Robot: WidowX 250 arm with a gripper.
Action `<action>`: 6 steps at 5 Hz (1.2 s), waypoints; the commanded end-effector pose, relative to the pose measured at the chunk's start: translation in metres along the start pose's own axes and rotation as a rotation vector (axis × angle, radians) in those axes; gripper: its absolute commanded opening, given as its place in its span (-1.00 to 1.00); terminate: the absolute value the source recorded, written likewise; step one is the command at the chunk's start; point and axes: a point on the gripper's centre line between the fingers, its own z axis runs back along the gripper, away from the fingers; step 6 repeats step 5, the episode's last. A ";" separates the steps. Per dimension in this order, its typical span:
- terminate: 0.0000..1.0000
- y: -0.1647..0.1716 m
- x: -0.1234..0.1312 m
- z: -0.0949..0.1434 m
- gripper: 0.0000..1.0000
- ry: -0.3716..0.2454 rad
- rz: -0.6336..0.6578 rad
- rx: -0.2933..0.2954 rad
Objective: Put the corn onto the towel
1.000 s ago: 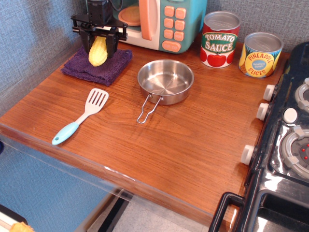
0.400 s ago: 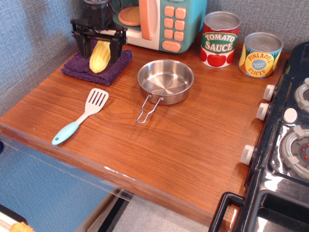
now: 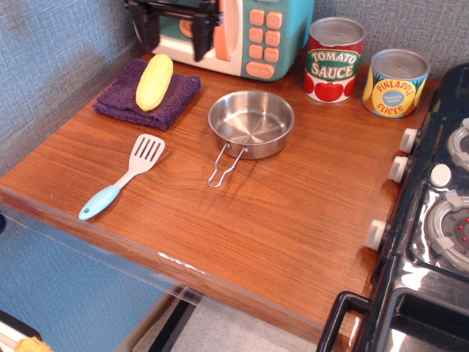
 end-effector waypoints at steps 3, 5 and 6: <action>-1.00 -0.040 -0.050 0.009 1.00 -0.055 -0.097 -0.035; 1.00 -0.040 -0.050 0.009 1.00 -0.055 -0.097 -0.035; 1.00 -0.040 -0.050 0.009 1.00 -0.055 -0.097 -0.035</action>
